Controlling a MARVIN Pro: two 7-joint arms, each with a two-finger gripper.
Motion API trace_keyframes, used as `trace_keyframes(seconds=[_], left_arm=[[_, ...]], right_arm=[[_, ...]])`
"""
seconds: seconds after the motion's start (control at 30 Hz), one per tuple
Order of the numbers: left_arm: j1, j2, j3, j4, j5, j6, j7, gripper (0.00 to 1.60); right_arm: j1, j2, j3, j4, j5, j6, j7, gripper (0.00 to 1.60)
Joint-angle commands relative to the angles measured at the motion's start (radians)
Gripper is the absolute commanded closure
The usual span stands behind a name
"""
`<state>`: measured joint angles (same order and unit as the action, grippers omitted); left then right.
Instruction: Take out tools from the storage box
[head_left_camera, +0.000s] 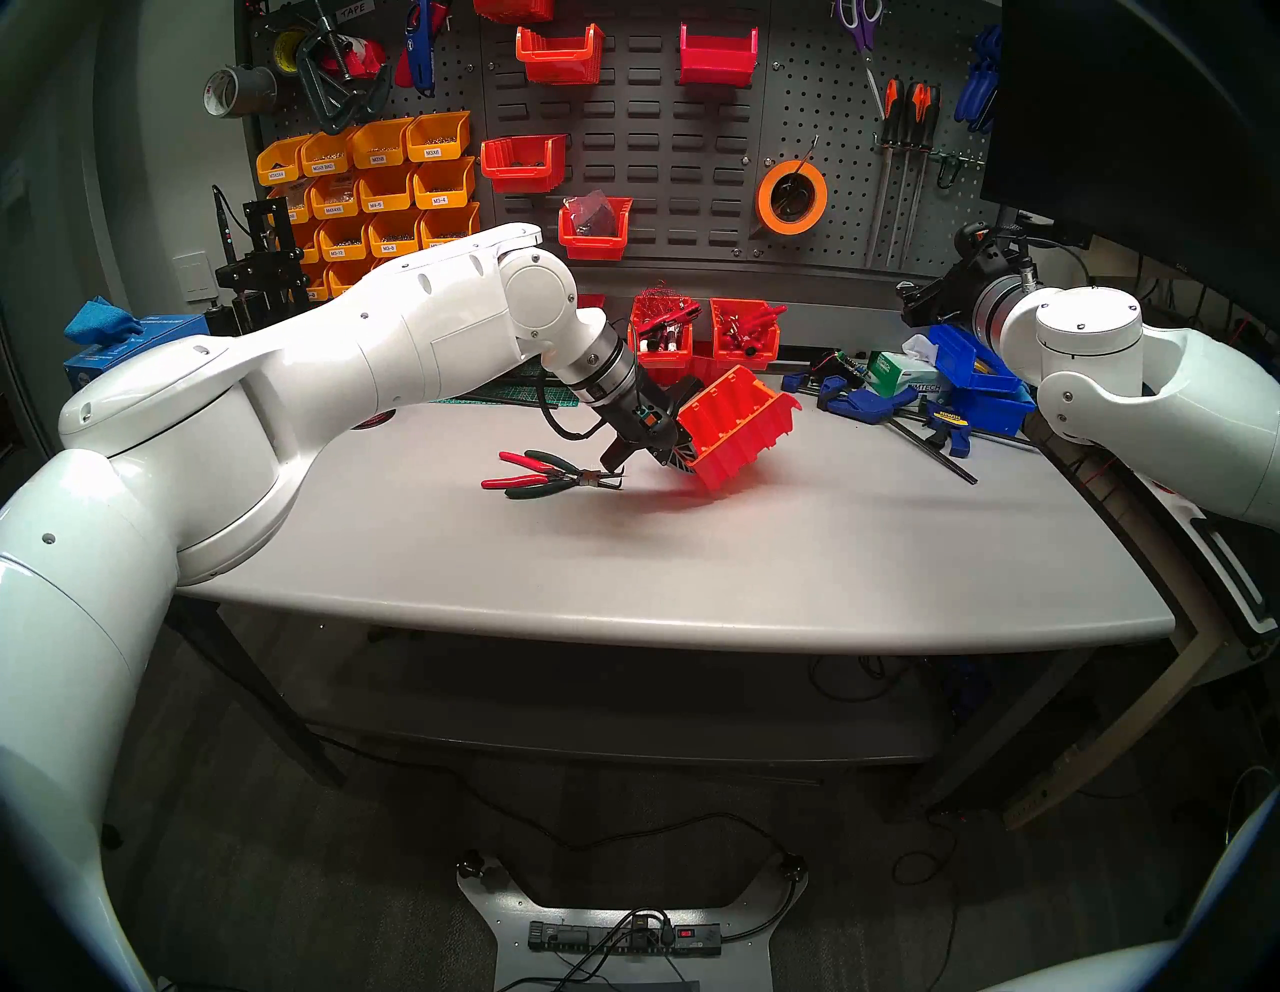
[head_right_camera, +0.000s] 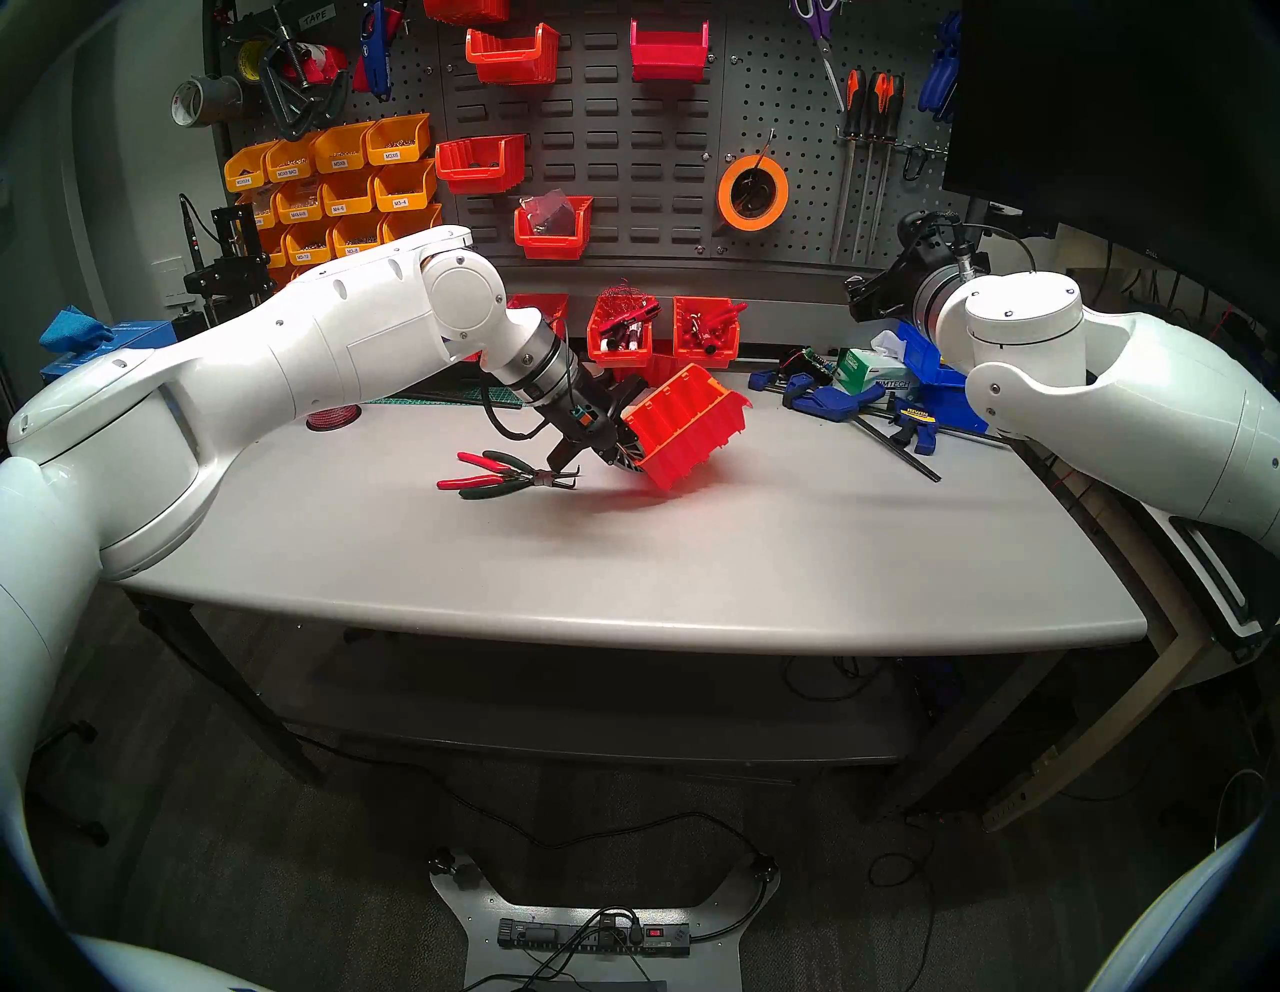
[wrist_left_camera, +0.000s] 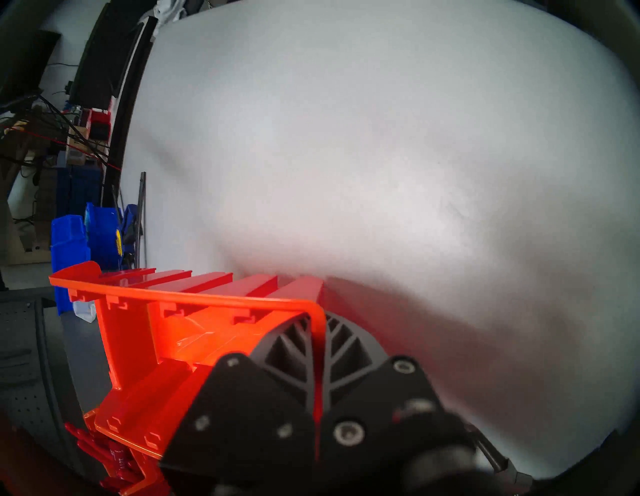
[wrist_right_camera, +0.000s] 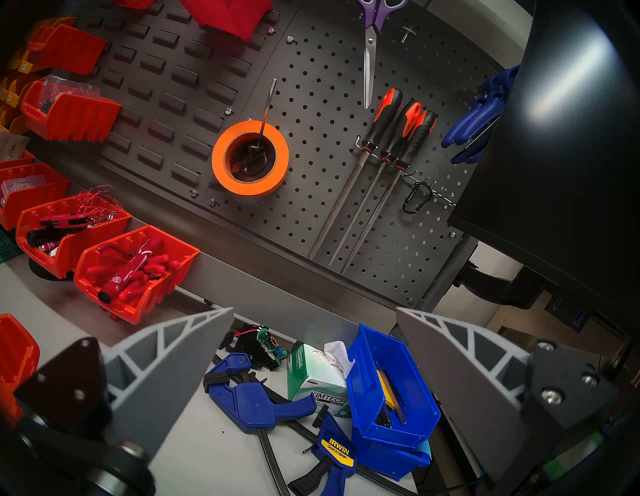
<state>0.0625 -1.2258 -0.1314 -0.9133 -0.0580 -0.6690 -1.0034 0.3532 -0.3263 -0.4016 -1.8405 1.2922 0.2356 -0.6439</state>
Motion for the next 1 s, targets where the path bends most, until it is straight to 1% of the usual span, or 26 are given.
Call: trace_keyframes(seconds=[0.0, 0.07, 0.13, 0.23, 0.27, 0.43, 0.47, 0.5, 0.63, 0.67, 0.7, 0.73, 0.77, 0.8, 0.83, 0.97], left_arm=[[-0.032, 0.108, -0.078, -0.054, -0.034, -0.007, 0.07, 1.6], [-0.031, 0.138, -0.094, -0.063, -0.039, 0.002, 0.087, 1.6], [-0.028, 0.152, -0.108, -0.043, -0.045, 0.011, 0.092, 1.6], [-0.018, 0.197, -0.124, -0.034, -0.05, 0.035, 0.109, 1.6], [-0.015, 0.2, -0.129, -0.019, -0.049, 0.039, 0.108, 1.6], [0.003, 0.266, -0.143, 0.03, -0.048, 0.087, 0.12, 1.6], [0.006, 0.259, -0.148, 0.063, -0.047, 0.095, 0.119, 1.6], [0.013, 0.286, -0.152, 0.055, -0.052, 0.105, 0.127, 1.6], [0.031, 0.329, -0.165, 0.098, -0.057, 0.142, 0.139, 1.6], [0.039, 0.353, -0.17, 0.094, -0.064, 0.155, 0.146, 1.6], [0.042, 0.337, -0.175, 0.126, -0.061, 0.16, 0.141, 1.6], [0.053, 0.369, -0.175, 0.109, -0.07, 0.171, 0.145, 1.6], [0.062, 0.381, -0.178, 0.109, -0.073, 0.179, 0.144, 1.6], [0.068, 0.382, -0.177, 0.124, -0.071, 0.189, 0.133, 1.6], [0.076, 0.401, -0.175, 0.114, -0.073, 0.196, 0.131, 1.6], [0.097, 0.448, -0.163, 0.115, -0.062, 0.234, 0.103, 1.6]], right_arm=[[0.016, -0.001, 0.013, 0.002, -0.006, -0.001, -0.003, 0.0], [0.016, -0.001, 0.013, 0.002, -0.006, -0.001, -0.003, 0.0], [0.016, -0.001, 0.013, 0.002, -0.006, -0.001, -0.003, 0.0], [0.016, -0.001, 0.013, 0.002, -0.005, -0.001, -0.003, 0.0], [0.016, -0.001, 0.013, 0.002, -0.005, -0.001, -0.003, 0.0], [0.015, -0.001, 0.012, 0.002, -0.004, -0.002, -0.003, 0.0], [0.015, -0.001, 0.012, 0.002, -0.004, -0.002, -0.003, 0.0], [0.015, -0.001, 0.012, 0.002, -0.004, -0.002, -0.003, 0.0], [0.015, -0.001, 0.012, 0.002, -0.004, -0.003, -0.003, 0.0], [0.015, -0.001, 0.012, 0.002, -0.004, -0.003, -0.003, 0.0], [0.015, -0.001, 0.012, 0.002, -0.004, -0.003, -0.003, 0.0], [0.015, -0.001, 0.012, 0.002, -0.004, -0.003, -0.003, 0.0], [0.015, -0.001, 0.012, 0.002, -0.004, -0.003, -0.003, 0.0], [0.015, -0.001, 0.012, 0.002, -0.004, -0.003, -0.003, 0.0], [0.015, -0.001, 0.012, 0.002, -0.004, -0.003, -0.003, 0.0], [0.015, -0.001, 0.012, 0.002, -0.004, -0.003, -0.003, 0.0]])
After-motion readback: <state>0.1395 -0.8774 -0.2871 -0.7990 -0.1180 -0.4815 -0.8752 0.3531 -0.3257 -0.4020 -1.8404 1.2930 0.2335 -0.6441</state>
